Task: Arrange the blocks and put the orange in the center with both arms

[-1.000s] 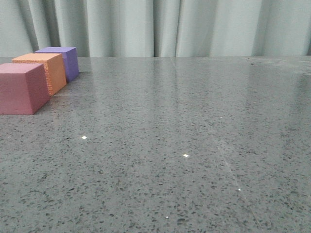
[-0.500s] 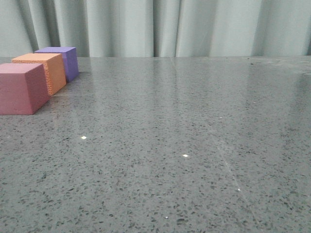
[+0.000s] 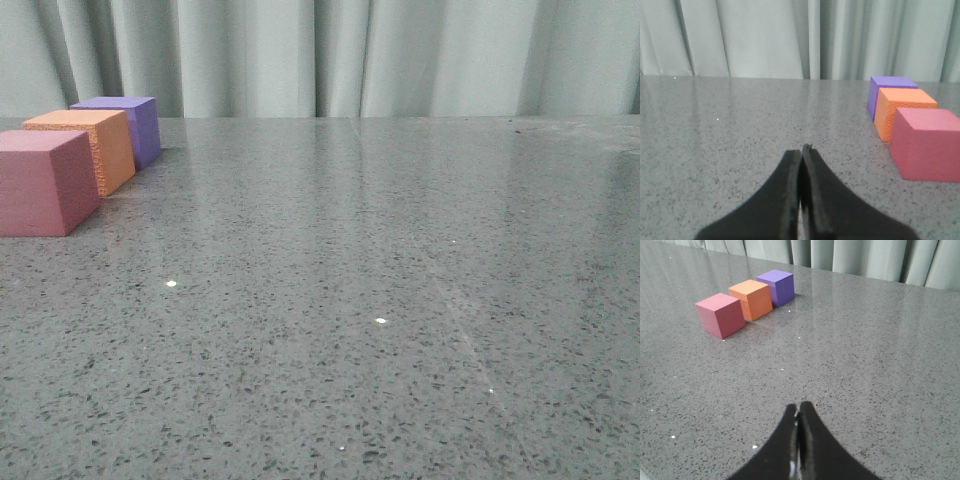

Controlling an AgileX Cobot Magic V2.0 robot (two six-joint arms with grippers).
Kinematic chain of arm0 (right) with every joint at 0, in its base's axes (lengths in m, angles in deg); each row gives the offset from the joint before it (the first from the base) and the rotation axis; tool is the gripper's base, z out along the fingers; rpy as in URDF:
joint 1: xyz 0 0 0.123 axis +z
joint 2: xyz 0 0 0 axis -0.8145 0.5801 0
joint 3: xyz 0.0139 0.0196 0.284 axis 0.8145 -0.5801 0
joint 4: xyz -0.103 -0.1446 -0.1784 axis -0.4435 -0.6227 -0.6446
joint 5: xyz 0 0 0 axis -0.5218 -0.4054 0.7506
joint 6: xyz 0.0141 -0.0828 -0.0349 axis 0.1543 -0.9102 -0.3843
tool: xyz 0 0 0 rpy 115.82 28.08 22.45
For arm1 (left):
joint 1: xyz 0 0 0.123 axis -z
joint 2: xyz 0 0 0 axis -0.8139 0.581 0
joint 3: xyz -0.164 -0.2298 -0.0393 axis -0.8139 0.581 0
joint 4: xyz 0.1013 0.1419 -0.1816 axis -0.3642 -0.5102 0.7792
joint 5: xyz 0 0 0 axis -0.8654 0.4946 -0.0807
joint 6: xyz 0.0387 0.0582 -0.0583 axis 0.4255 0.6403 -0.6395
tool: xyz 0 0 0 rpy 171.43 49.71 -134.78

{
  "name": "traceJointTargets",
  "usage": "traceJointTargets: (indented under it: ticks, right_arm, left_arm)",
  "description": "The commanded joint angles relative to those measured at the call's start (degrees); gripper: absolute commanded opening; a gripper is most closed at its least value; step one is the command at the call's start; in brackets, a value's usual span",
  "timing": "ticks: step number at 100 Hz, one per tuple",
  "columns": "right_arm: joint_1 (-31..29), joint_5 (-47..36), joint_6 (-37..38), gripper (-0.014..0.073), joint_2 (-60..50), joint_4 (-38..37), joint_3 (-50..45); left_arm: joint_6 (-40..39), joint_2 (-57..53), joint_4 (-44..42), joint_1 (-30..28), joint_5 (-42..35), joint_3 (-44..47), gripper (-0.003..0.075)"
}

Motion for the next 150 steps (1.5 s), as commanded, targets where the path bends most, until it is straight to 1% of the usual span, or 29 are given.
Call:
traceJointTargets:
  ticks: [1,93,108,117,131,142,150]
  right_arm:
    - [0.0,-4.7,-0.4,-0.0120,0.3,-0.8,1.3]
    - [0.0,-4.5,-0.4,-0.0120,0.3,-0.8,1.3]
    - [0.0,-3.3,-0.4,-0.0120,0.3,-2.5,1.3]
    - [-0.1,-5.4,-0.4,-0.0120,0.3,-3.4,1.3]
    - [-3.0,-8.1,-0.4,-0.0120,-0.5,-4.4,1.3]
    - [-7.3,-8.1,-0.4,-0.0120,-1.3,-4.5,1.1]
    - [-10.8,-10.3,-0.4,-0.0120,-2.4,-4.5,-0.2]
  left_arm:
    - [-0.8,-1.9,0.7,-0.1,-3.3,1.2,-0.0019]
    - [-0.8,-1.9,0.7,-0.1,-3.4,1.2,-0.0019]
    - [-0.8,-1.9,0.7,-0.1,-3.4,1.2,-0.0019]
    - [-0.8,-1.9,0.7,-0.1,-3.4,1.2,-0.0019]
    - [-0.8,-1.9,0.7,-0.1,-3.4,1.2,-0.0019]
    - [-0.8,-1.9,0.7,-0.1,-3.4,1.2,-0.0019]
    - [-0.8,-1.9,0.7,-0.1,-3.4,1.2,-0.0019]
